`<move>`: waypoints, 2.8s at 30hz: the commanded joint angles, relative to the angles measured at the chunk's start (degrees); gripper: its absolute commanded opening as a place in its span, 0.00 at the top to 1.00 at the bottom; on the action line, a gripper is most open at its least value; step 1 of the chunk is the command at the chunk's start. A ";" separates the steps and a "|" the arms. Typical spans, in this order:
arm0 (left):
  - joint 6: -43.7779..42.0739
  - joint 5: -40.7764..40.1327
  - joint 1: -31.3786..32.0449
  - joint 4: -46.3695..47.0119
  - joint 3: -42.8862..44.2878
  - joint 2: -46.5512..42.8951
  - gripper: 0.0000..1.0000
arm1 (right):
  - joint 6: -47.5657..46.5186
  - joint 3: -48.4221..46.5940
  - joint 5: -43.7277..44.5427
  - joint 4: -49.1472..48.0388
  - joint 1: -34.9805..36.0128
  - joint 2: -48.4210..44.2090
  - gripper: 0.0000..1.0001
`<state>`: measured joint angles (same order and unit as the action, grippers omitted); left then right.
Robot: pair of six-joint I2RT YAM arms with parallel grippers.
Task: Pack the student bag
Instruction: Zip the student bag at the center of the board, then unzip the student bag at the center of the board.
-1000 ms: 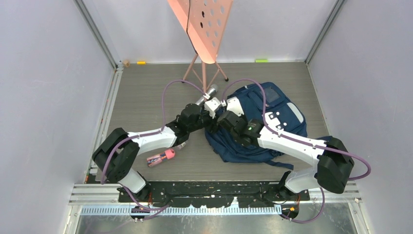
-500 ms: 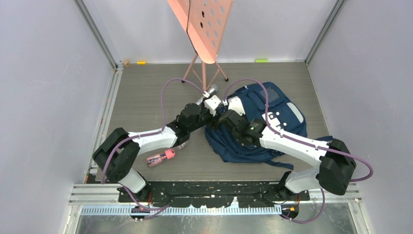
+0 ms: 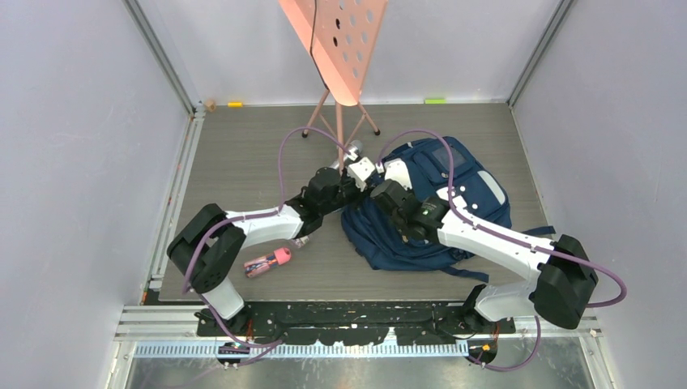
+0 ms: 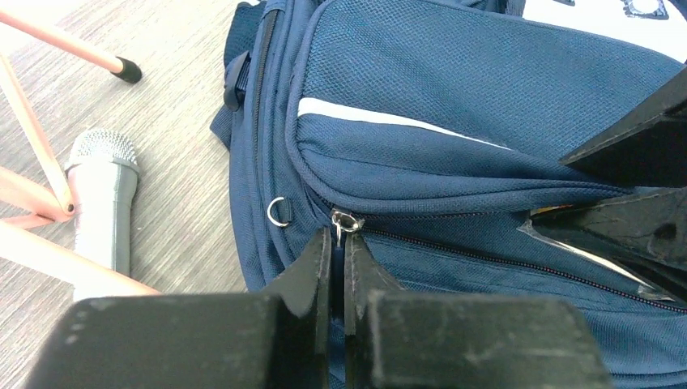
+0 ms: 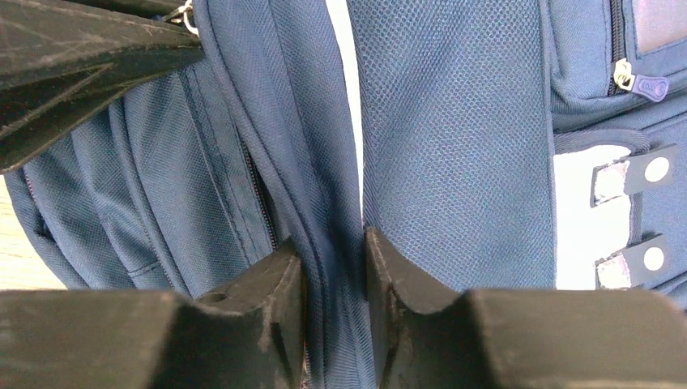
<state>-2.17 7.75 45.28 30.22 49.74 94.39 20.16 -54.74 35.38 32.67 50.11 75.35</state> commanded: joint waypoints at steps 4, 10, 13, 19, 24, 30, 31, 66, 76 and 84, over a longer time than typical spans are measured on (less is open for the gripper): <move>0.37 4.87 1.49 -2.50 -0.43 -3.74 1.00 | 0.43 0.30 0.83 -2.11 -0.62 -1.67 0.90; -0.02 5.98 4.66 -10.95 -1.23 -5.58 1.00 | 0.08 -0.17 0.58 -4.53 -0.71 -1.63 1.00; -0.23 1.57 6.86 -13.10 -1.84 -5.59 1.00 | 0.21 -0.27 -0.05 -6.06 -0.71 -1.96 1.00; 4.91 0.85 10.19 -12.63 -1.81 -4.37 1.00 | -2.05 0.60 -6.49 -8.81 -0.71 -1.40 1.00; 8.50 0.01 13.65 -9.30 -3.23 -5.32 1.00 | -1.55 2.82 -7.37 -8.95 -0.71 0.02 0.99; 11.65 -0.42 17.73 -7.18 -4.66 -5.10 1.00 | -0.37 5.65 -8.66 -14.71 -0.71 -1.65 0.99; 12.53 -0.45 18.37 -6.30 -4.79 -4.98 1.00 | -0.51 5.89 -9.27 -15.30 -0.71 -1.46 1.00; 24.58 -9.80 15.72 -3.91 -9.55 -3.77 1.00 | 14.79 -1.76 -4.27 23.44 -21.09 -20.15 0.14; 22.45 -8.01 15.35 -5.17 -9.13 -4.21 1.00 | 16.27 7.19 -19.75 17.18 -38.03 -20.87 0.19; 22.30 -5.47 15.34 -5.87 -8.57 -3.91 1.00 | 17.22 13.54 -27.08 9.70 -40.28 -19.55 0.37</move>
<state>21.28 -0.10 60.58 27.09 41.32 91.29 36.25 -42.85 13.93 47.90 9.91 55.86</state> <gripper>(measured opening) 0.041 0.700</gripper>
